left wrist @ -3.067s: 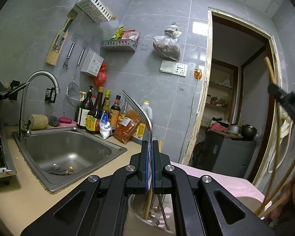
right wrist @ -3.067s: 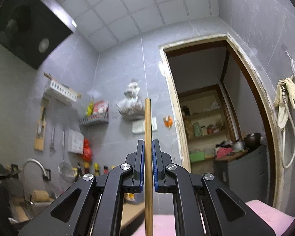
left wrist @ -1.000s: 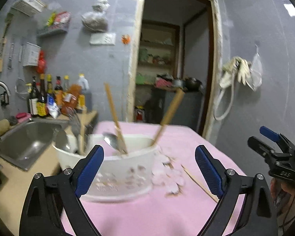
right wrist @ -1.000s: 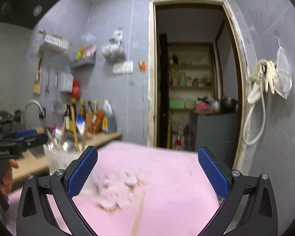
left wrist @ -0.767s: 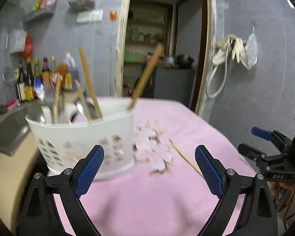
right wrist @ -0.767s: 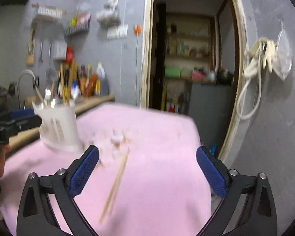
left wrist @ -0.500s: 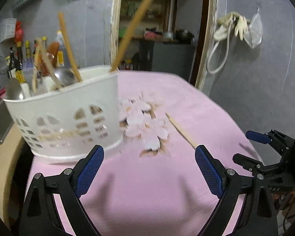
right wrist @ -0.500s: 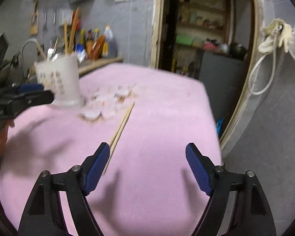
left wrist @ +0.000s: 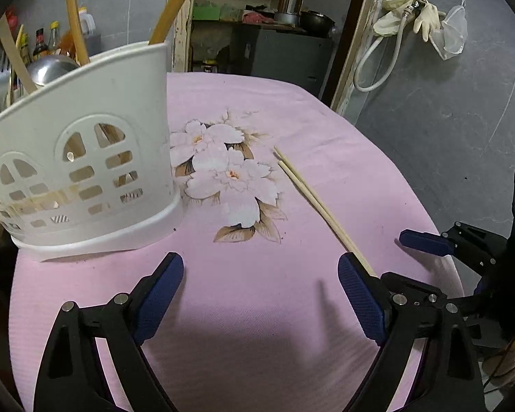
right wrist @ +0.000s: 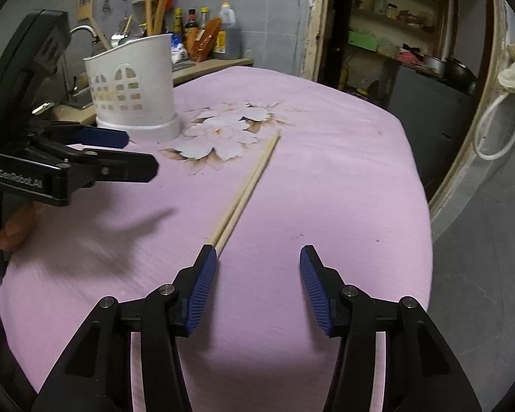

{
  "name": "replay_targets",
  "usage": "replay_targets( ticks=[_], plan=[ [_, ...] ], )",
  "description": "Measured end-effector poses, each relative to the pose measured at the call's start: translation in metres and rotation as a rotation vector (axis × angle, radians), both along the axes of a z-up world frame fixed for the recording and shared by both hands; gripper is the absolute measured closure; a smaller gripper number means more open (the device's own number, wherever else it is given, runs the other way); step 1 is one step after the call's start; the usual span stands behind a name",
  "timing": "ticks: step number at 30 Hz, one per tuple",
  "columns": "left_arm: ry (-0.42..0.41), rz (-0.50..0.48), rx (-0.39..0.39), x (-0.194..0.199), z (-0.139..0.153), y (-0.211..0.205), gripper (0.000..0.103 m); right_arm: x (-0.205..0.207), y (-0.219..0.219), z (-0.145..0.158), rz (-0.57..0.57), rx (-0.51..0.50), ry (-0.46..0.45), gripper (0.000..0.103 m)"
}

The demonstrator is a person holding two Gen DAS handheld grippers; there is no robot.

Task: Organize utensils
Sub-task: 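Move both grippers back toward the last chopsticks on the tablecloth, then close the right gripper on one chopstick while the left gripper closes on the other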

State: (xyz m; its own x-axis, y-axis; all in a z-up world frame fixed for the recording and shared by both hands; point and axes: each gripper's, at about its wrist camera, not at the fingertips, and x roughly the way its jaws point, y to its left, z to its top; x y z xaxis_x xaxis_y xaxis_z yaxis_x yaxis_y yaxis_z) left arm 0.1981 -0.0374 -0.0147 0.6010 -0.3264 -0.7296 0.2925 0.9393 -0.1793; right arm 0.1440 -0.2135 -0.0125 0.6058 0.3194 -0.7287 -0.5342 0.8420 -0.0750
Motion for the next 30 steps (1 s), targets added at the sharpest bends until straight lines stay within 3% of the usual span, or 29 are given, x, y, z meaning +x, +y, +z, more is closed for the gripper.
replay_targets(
  ticks=[12, 15, 17, 25, 30],
  plan=[
    [0.016, 0.000, -0.022, -0.001, 0.003, 0.003, 0.018, 0.010, 0.017, -0.004, 0.012, -0.037, 0.031, 0.055],
    [0.041, -0.014, -0.030, 0.005, 0.003, 0.001, 0.029, 0.020, 0.018, -0.005, 0.006, -0.039, 0.041, 0.073],
    [0.062, -0.025, -0.030, 0.009, 0.001, -0.002, 0.038, 0.025, 0.014, -0.006, -0.011, -0.034, 0.047, 0.092],
    [0.108, -0.112, -0.044, 0.030, 0.005, -0.024, 0.051, 0.019, -0.015, -0.003, -0.087, -0.037, 0.020, 0.099],
    [0.149, -0.136, 0.027, 0.052, -0.003, -0.045, 0.069, 0.007, -0.043, -0.001, -0.148, -0.044, 0.017, 0.100]
  ],
)
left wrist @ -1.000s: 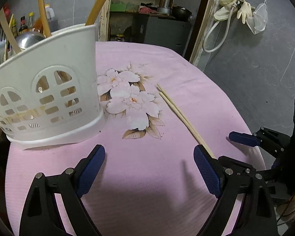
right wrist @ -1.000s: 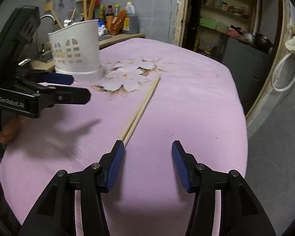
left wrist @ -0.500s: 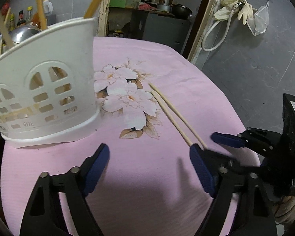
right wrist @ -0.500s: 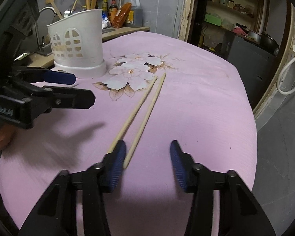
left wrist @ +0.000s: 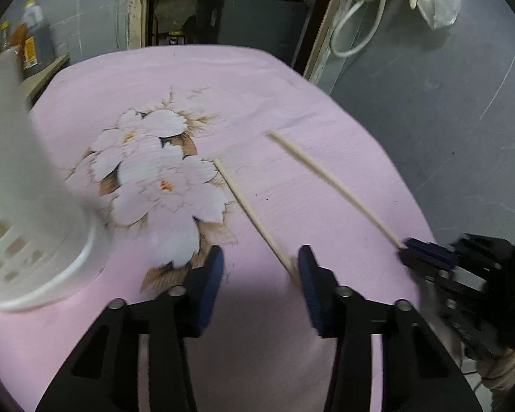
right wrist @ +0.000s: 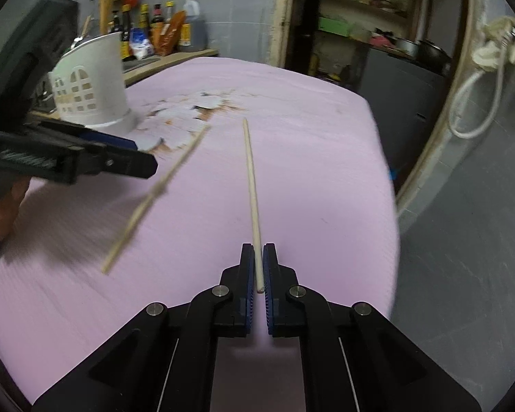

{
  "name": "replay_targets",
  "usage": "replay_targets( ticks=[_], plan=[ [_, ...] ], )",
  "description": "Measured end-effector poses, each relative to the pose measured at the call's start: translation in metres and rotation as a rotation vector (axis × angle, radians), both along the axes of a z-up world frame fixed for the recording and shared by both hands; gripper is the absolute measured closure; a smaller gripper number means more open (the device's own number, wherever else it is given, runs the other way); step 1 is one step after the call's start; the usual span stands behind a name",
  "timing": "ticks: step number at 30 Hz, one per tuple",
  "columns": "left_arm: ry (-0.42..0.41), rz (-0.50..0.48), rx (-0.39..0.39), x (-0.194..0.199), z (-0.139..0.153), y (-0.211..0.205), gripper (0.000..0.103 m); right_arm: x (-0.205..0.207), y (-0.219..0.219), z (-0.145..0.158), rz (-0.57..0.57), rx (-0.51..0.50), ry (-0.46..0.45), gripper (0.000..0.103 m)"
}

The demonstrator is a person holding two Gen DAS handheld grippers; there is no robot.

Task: Organize utensils
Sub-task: 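Close the right gripper on one chopstick while the left gripper closes on the other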

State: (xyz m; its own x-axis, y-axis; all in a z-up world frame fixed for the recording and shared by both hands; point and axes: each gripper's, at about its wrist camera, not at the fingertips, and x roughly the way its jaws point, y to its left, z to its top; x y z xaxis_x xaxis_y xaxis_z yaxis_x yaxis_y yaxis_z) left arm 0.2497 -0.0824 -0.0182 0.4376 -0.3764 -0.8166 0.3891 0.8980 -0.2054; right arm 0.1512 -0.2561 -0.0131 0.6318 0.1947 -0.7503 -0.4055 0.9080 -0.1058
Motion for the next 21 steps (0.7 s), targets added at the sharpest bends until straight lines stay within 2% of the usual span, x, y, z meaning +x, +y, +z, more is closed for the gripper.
replay_targets(
  ticks=[6, 10, 15, 21],
  plan=[
    [0.044, 0.052, -0.039, 0.023, -0.005, -0.002, 0.079, -0.014, -0.014, 0.004, -0.025, -0.012, 0.007, 0.100],
    [0.049, 0.073, -0.037, 0.027, -0.006, 0.000, 0.093, -0.008, -0.015, 0.004, -0.013, 0.025, 0.033, 0.099],
    [0.064, 0.081, -0.056, 0.030, -0.005, 0.002, 0.095, 0.020, -0.002, 0.004, 0.032, 0.038, 0.087, 0.097],
    [0.067, 0.079, -0.068, 0.032, -0.006, 0.003, 0.096, 0.075, 0.017, 0.005, 0.070, 0.057, 0.164, 0.097]
  ],
)
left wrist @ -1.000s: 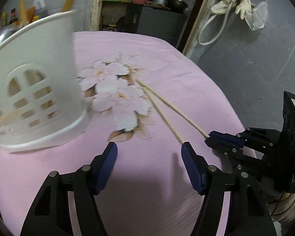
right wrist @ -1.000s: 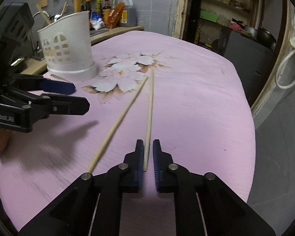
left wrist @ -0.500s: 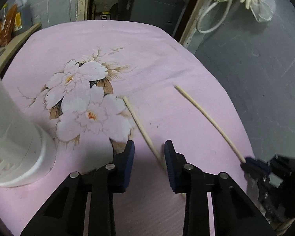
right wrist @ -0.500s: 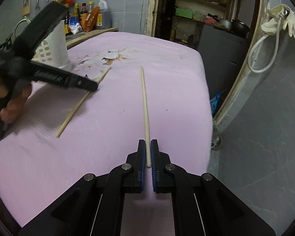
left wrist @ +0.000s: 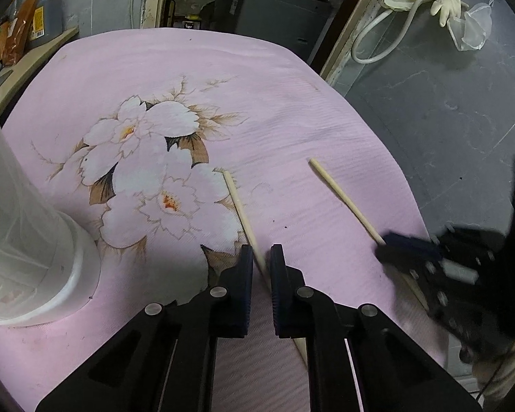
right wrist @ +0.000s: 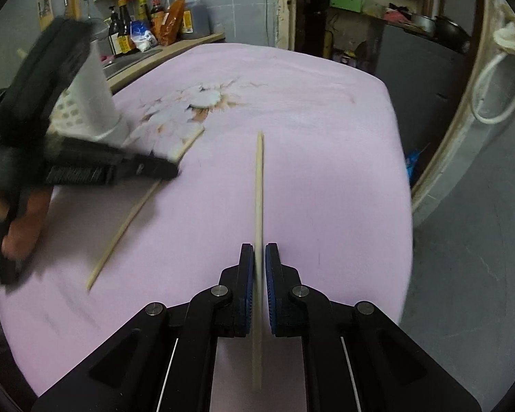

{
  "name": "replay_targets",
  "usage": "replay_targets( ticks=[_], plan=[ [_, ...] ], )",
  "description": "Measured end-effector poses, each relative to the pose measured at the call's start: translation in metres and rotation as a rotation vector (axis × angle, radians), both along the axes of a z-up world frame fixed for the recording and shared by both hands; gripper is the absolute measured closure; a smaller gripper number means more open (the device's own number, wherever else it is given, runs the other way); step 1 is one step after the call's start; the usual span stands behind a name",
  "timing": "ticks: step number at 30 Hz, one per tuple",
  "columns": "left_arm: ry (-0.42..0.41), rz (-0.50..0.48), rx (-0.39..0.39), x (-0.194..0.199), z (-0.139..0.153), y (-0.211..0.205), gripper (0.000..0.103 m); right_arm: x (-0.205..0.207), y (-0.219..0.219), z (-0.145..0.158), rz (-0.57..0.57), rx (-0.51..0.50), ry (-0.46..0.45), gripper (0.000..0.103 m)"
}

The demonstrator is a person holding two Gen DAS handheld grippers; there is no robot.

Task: Organize utensils
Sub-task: 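Close the right gripper on one chopstick while the left gripper closes on the other, then lift both chopsticks and carry them over the white caddy with both grippers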

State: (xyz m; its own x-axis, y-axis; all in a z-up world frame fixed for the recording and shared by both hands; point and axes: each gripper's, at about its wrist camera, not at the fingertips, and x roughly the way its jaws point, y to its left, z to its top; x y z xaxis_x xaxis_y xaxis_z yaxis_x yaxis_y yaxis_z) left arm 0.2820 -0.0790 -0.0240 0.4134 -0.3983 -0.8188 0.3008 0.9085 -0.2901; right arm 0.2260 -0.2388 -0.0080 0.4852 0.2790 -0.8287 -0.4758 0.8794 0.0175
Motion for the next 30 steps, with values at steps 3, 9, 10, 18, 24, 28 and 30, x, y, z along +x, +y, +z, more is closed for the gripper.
replay_targets(
  ticks=[3, 9, 10, 18, 24, 28, 30],
  plan=[
    [-0.005, -0.002, -0.006, -0.002, -0.001, 0.001, 0.096, 0.023, 0.010, 0.000, 0.019, 0.019, 0.039, 0.097],
    [-0.013, -0.006, -0.008, -0.009, -0.001, 0.004, 0.097, 0.045, 0.029, -0.003, 0.052, -0.009, 0.084, 0.097],
    [-0.014, -0.007, -0.006, -0.011, 0.000, 0.004, 0.097, 0.046, 0.033, -0.004, 0.057, -0.024, 0.087, 0.097],
    [-0.021, -0.023, -0.018, -0.026, 0.004, 0.007, 0.101, 0.034, 0.026, 0.001, 0.021, 0.044, 0.077, 0.100],
    [-0.096, -0.037, -0.040, -0.050, 0.016, 0.008, 0.101, -0.003, 0.011, 0.013, -0.016, 0.181, -0.026, 0.100],
    [-0.221, -0.021, -0.072, -0.071, 0.033, 0.014, 0.101, -0.030, 0.002, 0.032, -0.033, 0.256, -0.158, 0.100],
    [-0.317, -0.005, -0.098, -0.084, 0.045, 0.019, 0.101, -0.046, 0.001, 0.043, -0.039, 0.277, -0.248, 0.100]
  ],
)
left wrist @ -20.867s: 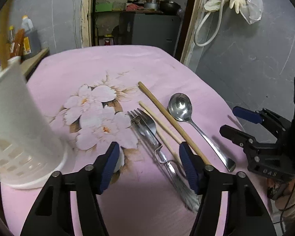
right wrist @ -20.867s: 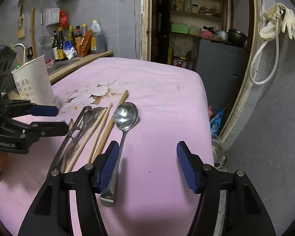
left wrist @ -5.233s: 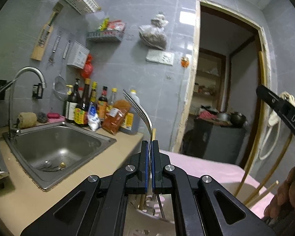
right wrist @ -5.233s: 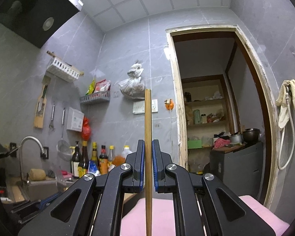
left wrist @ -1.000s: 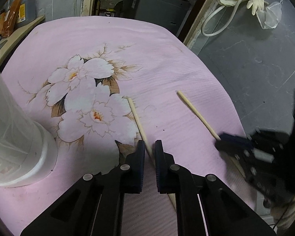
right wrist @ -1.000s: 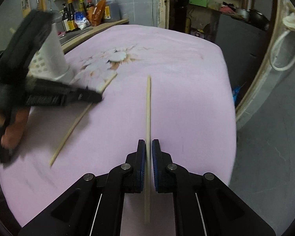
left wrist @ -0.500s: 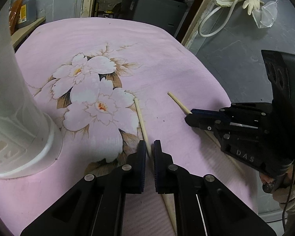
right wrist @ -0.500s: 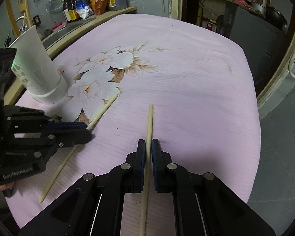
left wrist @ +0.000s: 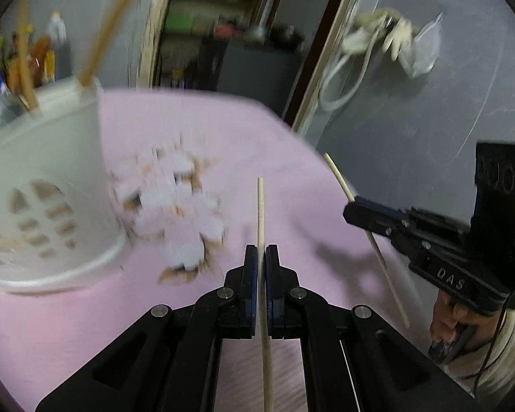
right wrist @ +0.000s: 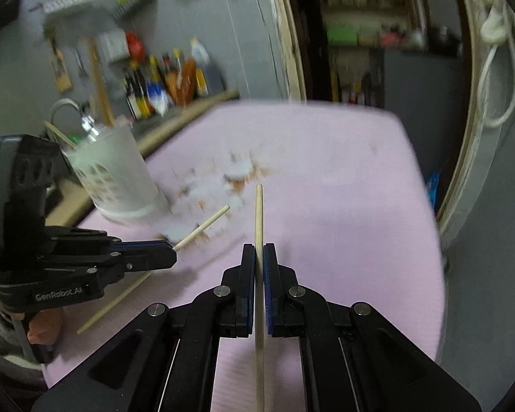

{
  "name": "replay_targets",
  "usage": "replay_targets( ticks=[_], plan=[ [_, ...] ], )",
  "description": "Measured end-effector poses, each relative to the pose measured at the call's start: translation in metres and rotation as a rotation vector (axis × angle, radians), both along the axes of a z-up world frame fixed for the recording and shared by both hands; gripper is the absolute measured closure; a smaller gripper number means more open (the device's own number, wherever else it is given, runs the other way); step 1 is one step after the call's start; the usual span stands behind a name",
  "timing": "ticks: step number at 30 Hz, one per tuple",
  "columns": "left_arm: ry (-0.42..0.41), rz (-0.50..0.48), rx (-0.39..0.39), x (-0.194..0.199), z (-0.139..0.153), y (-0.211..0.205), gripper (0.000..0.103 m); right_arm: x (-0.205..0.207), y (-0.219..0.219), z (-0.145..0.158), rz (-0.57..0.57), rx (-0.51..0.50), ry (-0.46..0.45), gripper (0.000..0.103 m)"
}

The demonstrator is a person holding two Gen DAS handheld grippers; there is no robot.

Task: Organize utensils
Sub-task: 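Lift both chopsticks and carry them over the white caddy with both grippers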

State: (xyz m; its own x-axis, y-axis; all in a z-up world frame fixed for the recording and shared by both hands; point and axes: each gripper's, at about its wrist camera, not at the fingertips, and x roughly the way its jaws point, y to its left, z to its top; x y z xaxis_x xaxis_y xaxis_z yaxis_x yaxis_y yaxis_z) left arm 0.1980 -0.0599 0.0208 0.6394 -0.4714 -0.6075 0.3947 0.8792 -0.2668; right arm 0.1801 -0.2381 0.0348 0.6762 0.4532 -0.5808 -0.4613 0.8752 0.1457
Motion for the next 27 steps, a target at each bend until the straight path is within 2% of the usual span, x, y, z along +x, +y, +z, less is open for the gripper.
replay_targets(
  ticks=[6, 11, 16, 22, 27],
  plan=[
    [-0.266, 0.077, -0.013, -0.036, 0.027, 0.003, 0.101, -0.031, 0.012, 0.027, -0.034, 0.073, -0.242, 0.100],
    [-0.428, 0.141, -0.034, -0.050, 0.048, 0.011, 0.101, -0.053, 0.032, 0.054, -0.032, 0.124, -0.439, 0.100],
    [-0.536, 0.202, -0.048, -0.057, 0.069, 0.031, 0.101, -0.063, 0.053, 0.080, -0.022, 0.180, -0.588, 0.100],
    [-0.621, 0.272, -0.063, -0.056, 0.094, 0.069, 0.101, -0.057, 0.075, 0.103, 0.011, 0.258, -0.653, 0.100],
    [-0.641, 0.333, -0.135, -0.050, 0.112, 0.118, 0.101, -0.037, 0.093, 0.122, 0.065, 0.392, -0.666, 0.100]
  ],
)
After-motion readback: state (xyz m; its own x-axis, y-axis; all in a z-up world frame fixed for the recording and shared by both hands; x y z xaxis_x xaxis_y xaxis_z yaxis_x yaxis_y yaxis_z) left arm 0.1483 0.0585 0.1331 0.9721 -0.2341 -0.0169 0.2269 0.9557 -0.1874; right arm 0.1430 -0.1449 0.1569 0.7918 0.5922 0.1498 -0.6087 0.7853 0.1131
